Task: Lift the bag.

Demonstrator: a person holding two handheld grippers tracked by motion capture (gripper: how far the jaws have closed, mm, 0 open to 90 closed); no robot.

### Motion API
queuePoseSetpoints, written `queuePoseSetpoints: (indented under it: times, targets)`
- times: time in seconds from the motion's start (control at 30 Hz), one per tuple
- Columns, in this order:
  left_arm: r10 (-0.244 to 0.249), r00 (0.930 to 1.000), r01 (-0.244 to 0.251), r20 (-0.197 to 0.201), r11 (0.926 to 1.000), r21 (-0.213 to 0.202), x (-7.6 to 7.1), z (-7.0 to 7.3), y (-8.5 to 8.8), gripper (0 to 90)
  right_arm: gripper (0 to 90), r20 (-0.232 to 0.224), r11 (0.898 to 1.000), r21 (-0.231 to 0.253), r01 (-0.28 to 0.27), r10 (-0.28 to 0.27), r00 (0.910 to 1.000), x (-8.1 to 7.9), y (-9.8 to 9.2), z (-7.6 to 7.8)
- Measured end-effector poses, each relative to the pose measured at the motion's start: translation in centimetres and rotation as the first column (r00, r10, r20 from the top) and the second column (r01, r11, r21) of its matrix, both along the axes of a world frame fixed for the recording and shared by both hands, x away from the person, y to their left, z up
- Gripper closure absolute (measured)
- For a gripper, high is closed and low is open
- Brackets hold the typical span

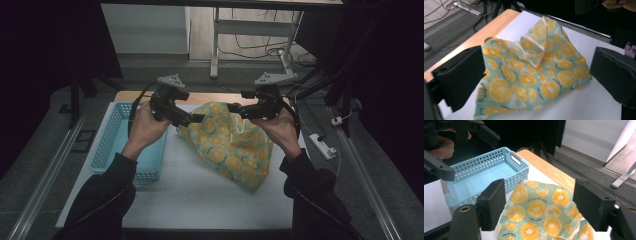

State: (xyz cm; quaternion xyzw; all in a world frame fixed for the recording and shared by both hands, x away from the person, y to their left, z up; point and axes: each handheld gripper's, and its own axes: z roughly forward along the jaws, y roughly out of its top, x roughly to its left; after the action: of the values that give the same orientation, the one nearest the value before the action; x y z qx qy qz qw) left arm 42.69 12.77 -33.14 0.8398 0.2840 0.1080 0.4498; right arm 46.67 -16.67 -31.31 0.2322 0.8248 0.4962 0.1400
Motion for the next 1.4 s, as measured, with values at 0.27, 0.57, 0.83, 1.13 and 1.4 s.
queuePoseSetpoints:
  times: [0.27, 0.57, 0.83, 1.13, 1.4]
  targets:
    - [-0.003, 0.9999, 0.004, 0.014, 0.9998, -0.02, -1.7, -2.5, 0.8, 0.0, 15.6, -0.009, 1.0, 0.005, -0.014, 0.014, 0.9999, -1.1, 0.0, -1.9]
    - [0.017, 0.9999, -0.017, -0.001, 0.9987, -0.049, -3.4, -5.5, 2.1, 0.0, 6.7, -0.027, 1.0, 0.019, -0.024, 0.024, 0.9994, -2.6, 0.2, -4.5]
    - [0.025, 0.9992, -0.027, -0.031, 0.9979, -0.058, -4.7, -7.8, 2.8, 0.0, 5.2, -0.051, 1.0, 0.013, -0.023, 0.024, 0.9984, -3.5, 0.3, -7.1]
    - [0.051, 0.9973, -0.053, -0.053, 0.9974, -0.048, -6.3, -9.8, 3.5, 0.0, 3.9, -0.051, 0.999, -0.007, -0.032, 0.032, 0.9982, -4.1, -0.1, -8.7]
    - [0.064, 0.9962, -0.067, -0.058, 0.997, -0.038, -7.9, -11.3, 4.2, 0.0, 2.1, -0.045, 0.999, -0.031, -0.043, 0.042, 0.9981, -5.2, -0.4, -9.7]
